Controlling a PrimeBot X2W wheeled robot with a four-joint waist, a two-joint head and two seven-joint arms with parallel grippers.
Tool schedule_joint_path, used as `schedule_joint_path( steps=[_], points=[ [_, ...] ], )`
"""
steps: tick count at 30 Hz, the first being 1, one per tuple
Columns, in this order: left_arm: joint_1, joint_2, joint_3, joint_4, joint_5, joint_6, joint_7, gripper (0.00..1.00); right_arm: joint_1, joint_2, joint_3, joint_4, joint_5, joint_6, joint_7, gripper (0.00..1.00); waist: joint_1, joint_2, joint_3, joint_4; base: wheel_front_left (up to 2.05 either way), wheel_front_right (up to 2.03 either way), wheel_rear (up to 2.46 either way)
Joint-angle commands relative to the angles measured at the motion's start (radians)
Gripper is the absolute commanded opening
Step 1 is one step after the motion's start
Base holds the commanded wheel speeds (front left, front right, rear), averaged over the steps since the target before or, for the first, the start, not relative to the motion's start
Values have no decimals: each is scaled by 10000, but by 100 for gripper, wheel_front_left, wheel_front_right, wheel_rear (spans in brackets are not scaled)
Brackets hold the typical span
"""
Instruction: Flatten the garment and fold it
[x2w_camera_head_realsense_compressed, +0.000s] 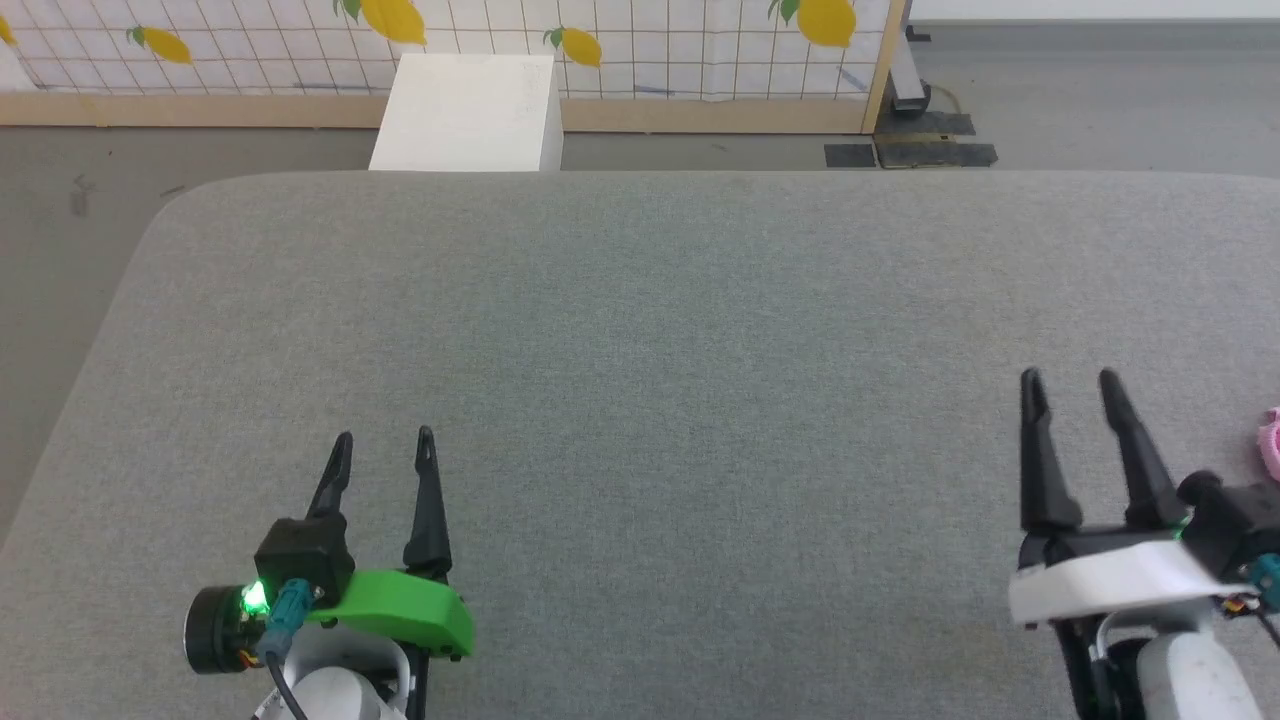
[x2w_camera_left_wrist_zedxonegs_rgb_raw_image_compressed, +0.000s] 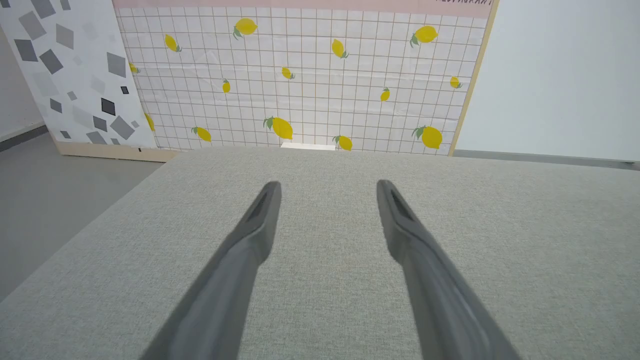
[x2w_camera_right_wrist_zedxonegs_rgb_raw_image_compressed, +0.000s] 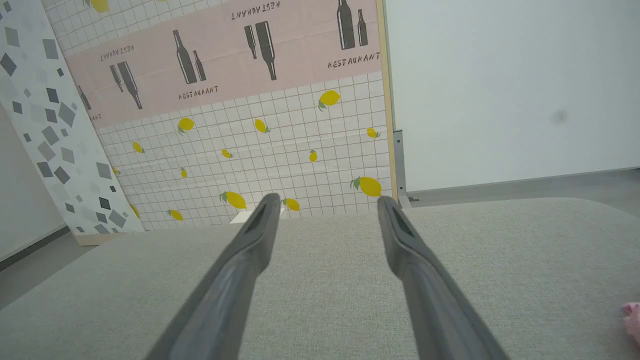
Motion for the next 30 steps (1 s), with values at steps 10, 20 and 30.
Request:
schedule_joint_path(
  steps=[10, 20, 30],
  points=[
    [130, -147, -31, 482, -350, 117, -109, 100, 552, 18, 323, 156, 127, -13, -60, 100, 1, 0, -100, 5, 0, 0, 0],
    [3, -144, -117, 596, -238, 69, -66, 0, 457, 4, 309, 140, 120, 2, 9, 0, 1, 0, -61, -17, 0, 0, 0],
    [61, -159, -38, 439, -102, 11, 122, 0, 484, 5, 337, 57, -53, 1, 196, 0, 1, 0, -93, 6, 0, 0, 0]
  ],
)
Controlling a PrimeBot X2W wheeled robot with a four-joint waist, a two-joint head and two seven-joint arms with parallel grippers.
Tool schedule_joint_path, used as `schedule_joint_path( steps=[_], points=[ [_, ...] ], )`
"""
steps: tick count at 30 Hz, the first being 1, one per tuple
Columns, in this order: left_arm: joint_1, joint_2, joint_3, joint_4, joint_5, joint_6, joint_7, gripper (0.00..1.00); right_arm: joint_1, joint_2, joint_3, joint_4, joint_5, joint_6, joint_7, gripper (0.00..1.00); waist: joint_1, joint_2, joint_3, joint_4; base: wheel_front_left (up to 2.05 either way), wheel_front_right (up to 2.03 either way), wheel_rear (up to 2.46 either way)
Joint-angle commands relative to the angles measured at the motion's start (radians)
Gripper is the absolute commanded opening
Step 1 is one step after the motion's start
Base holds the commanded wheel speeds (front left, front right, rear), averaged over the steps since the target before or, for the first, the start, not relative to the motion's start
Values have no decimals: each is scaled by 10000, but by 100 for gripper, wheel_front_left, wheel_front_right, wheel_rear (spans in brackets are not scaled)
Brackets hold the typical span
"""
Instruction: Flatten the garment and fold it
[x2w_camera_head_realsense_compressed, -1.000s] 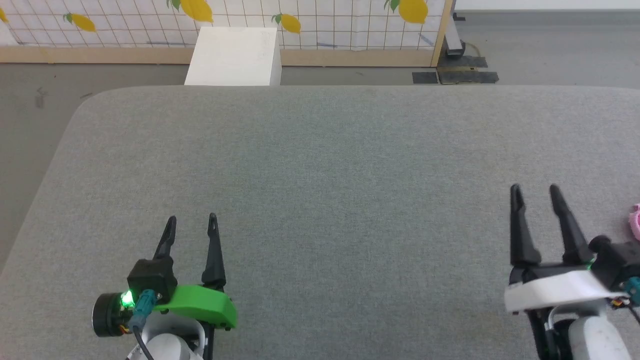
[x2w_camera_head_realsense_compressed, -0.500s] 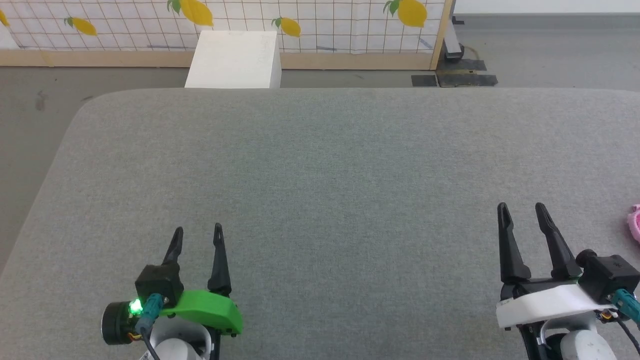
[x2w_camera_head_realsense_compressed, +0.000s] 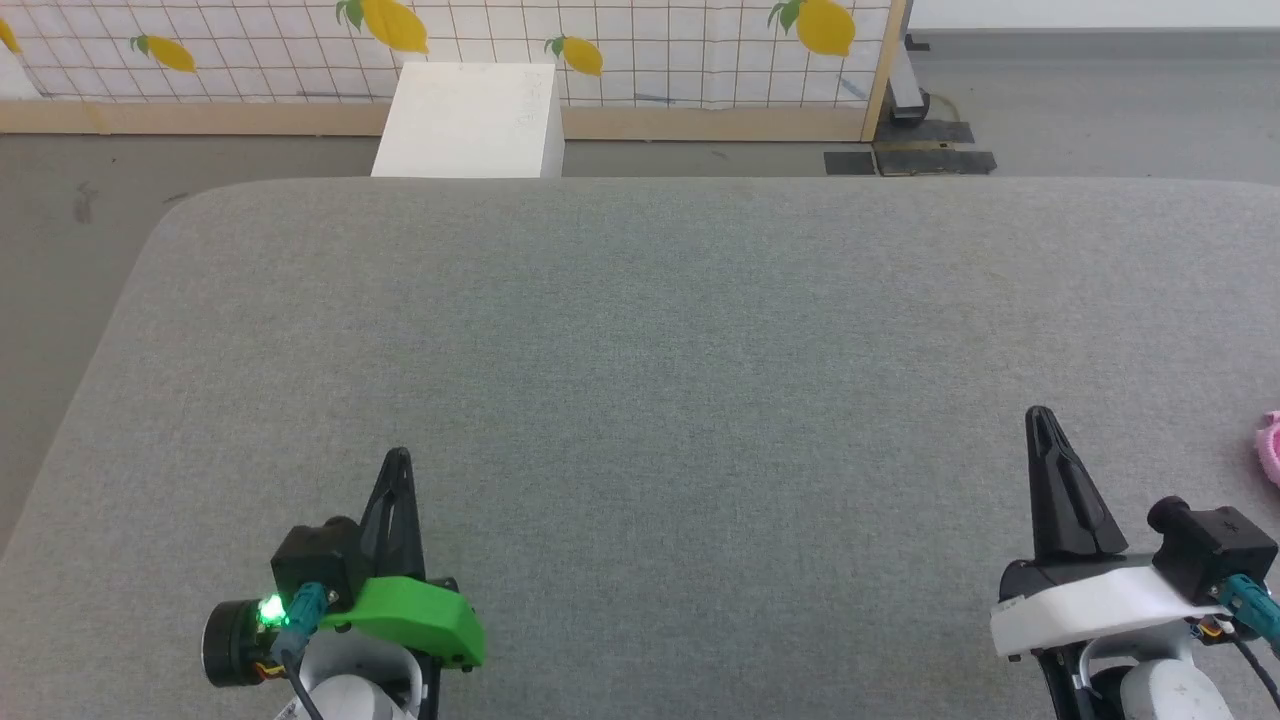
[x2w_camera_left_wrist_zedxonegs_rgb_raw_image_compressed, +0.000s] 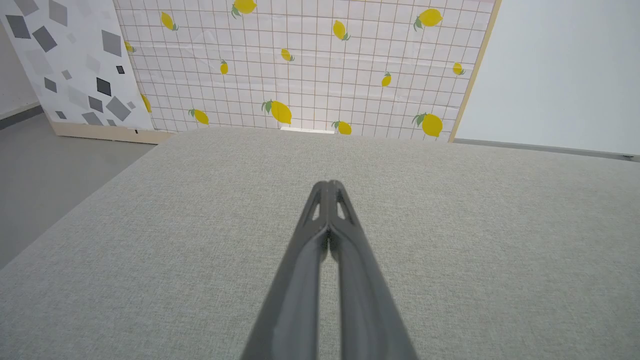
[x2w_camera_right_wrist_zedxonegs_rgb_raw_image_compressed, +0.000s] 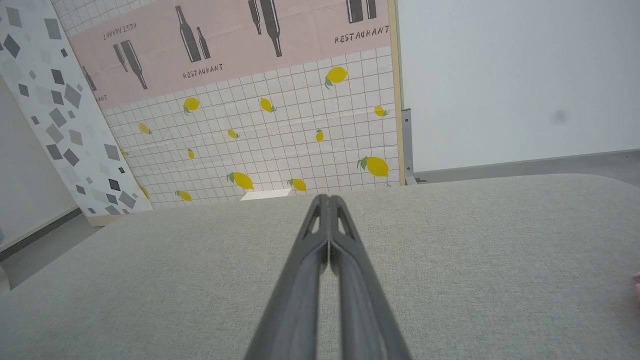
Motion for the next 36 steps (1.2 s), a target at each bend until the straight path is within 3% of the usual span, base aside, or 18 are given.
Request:
schedule_joint_path(
  steps=[1, 36],
  points=[
    [66, -13, 58, -85, 60, -62, 44, 0, 30, 1, 23, -64, -121, -1, 37, 0, 0, 0, -6, 4, 0, 0, 0],
    [286, -69, 355, -678, 571, -284, 753, 0, 133, 5, 118, -381, -774, -5, 743, 0, 0, 0, -125, 90, 0, 0, 0]
  ],
)
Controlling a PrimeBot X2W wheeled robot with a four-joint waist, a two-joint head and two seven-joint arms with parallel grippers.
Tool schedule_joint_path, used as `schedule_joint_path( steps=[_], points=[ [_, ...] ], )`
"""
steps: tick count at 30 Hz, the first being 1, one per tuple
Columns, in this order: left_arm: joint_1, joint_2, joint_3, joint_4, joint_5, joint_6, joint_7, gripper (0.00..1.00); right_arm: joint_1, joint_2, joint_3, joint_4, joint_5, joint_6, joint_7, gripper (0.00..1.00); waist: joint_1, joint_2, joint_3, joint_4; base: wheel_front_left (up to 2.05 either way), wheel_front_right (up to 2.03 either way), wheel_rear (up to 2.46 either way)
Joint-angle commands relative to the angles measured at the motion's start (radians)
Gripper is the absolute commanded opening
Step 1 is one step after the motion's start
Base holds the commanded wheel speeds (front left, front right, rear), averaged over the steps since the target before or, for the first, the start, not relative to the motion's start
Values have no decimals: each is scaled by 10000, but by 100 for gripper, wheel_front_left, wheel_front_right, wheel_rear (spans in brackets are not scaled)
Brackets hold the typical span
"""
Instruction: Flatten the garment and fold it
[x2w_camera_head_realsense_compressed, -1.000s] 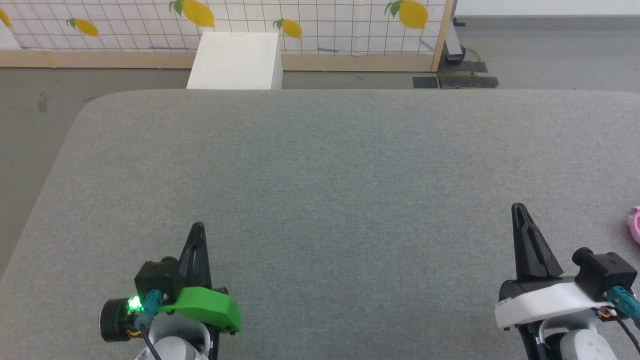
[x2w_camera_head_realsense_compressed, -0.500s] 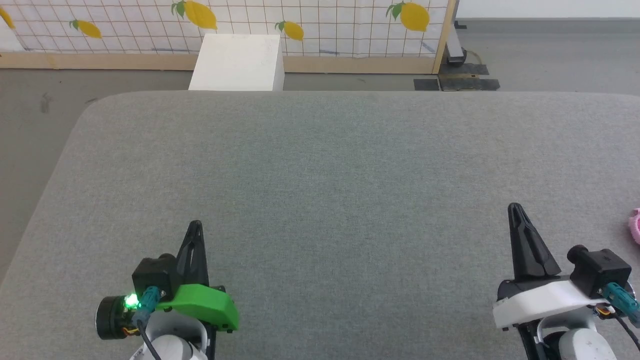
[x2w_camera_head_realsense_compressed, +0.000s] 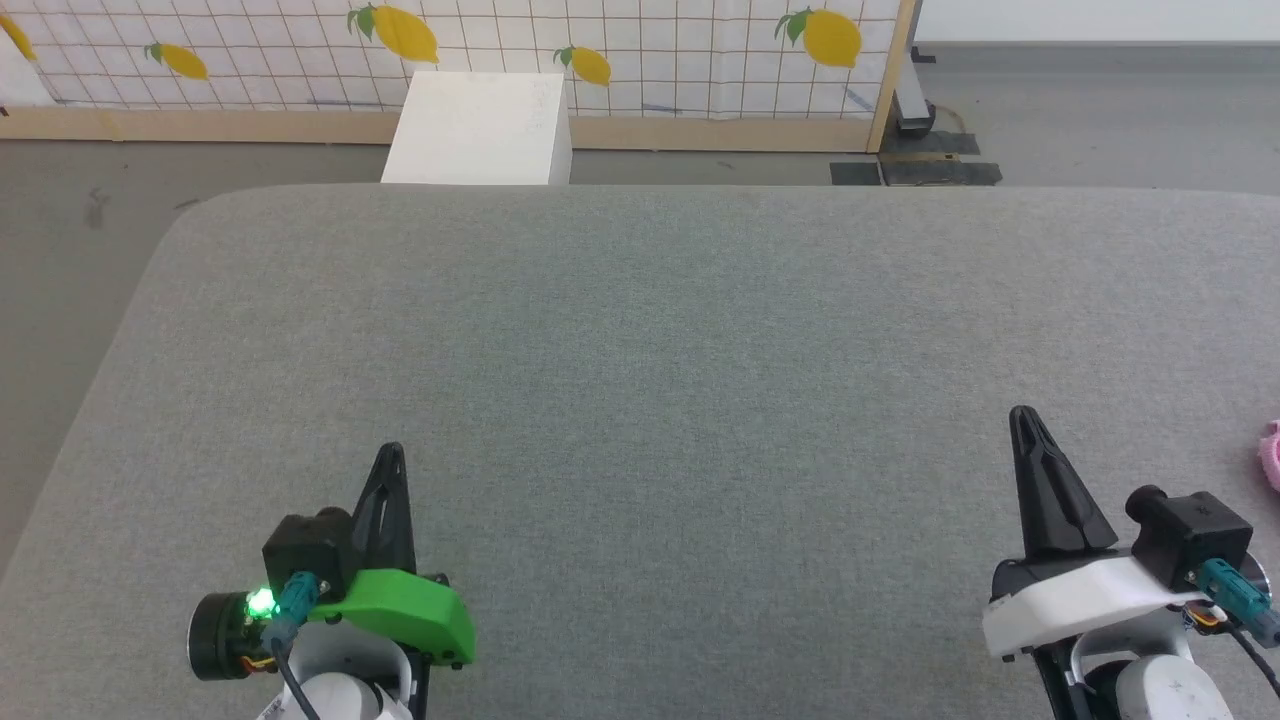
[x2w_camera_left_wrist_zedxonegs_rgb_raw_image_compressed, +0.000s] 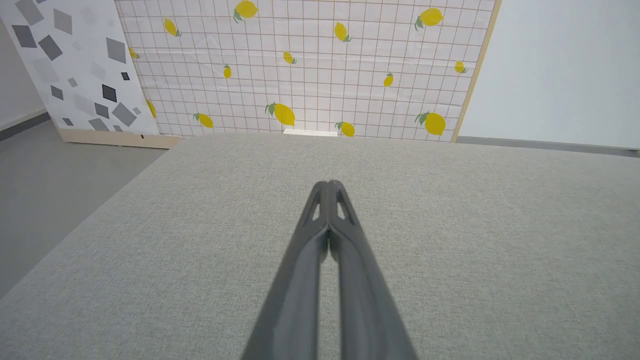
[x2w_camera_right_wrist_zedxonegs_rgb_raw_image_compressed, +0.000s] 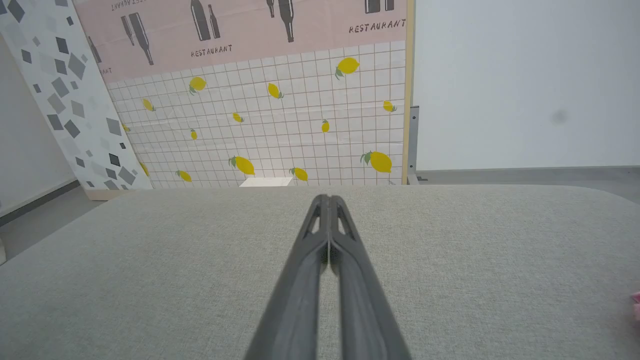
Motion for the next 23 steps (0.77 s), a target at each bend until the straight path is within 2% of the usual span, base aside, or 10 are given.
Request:
schedule_joint_path(
  steps=[1, 23],
  points=[
    [161, -40, 64, -96, 190, -34, 59, 0, 132, 5, 34, -86, -142, -6, 56, 0, 0, 0, -6, 5, 0, 0, 0],
    [299, -75, 250, -468, 510, -173, 503, 0, 196, 8, 94, -284, -551, -8, 497, 0, 0, 0, -81, 59, 0, 0, 0]
  ],
)
